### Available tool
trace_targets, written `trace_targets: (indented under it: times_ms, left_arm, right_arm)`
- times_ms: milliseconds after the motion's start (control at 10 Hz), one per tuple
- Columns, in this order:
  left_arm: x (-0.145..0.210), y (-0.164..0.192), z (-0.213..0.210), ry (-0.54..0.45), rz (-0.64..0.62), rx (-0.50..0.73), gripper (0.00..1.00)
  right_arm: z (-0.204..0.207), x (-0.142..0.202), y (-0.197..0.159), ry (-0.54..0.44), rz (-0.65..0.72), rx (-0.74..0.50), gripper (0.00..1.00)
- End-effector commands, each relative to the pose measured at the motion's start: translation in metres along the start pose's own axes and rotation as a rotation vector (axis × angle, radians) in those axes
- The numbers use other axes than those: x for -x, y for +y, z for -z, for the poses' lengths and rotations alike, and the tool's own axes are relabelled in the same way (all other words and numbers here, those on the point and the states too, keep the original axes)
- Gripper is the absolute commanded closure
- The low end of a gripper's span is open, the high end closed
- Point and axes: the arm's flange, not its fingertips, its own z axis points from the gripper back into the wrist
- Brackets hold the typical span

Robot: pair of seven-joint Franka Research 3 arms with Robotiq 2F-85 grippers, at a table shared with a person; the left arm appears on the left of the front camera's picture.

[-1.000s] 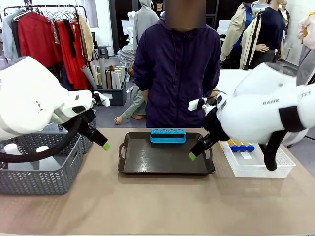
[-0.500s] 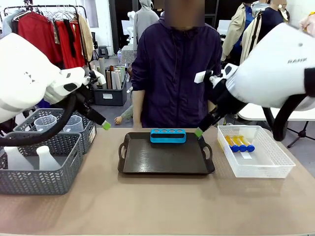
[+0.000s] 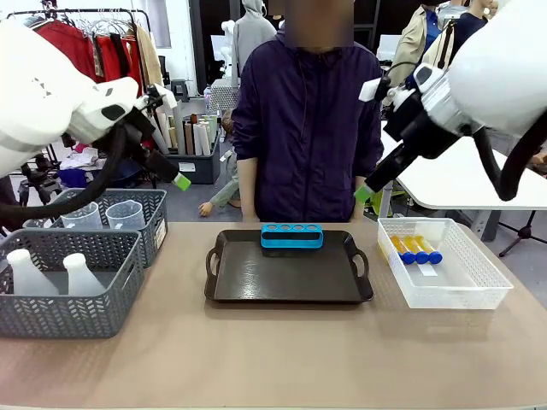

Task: Prepare the laboratory tools.
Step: Pick up one Large Measuring Cup and place it on the Handle tray.

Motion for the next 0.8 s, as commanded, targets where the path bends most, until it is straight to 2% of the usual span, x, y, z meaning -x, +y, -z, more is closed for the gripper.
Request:
trace_targets:
  times_ms: [0,400,700]
  left_arm:
    - [-0.014,0.009,-0.006,-0.027,0.036,0.019,0.00]
    - [-0.032,0.005,-0.027,-0.047,0.071,-0.016,0.00]
    - [-0.034,-0.002,-0.036,-0.050,0.086,-0.017,0.00]
  right_arm:
    - [-0.022,-0.002,-0.016,-0.060,0.012,-0.044,0.00]
    - [-0.051,0.001,-0.043,-0.115,0.035,-0.050,0.00]
    - [-0.067,0.006,-0.062,-0.116,0.020,-0.042,0.00]
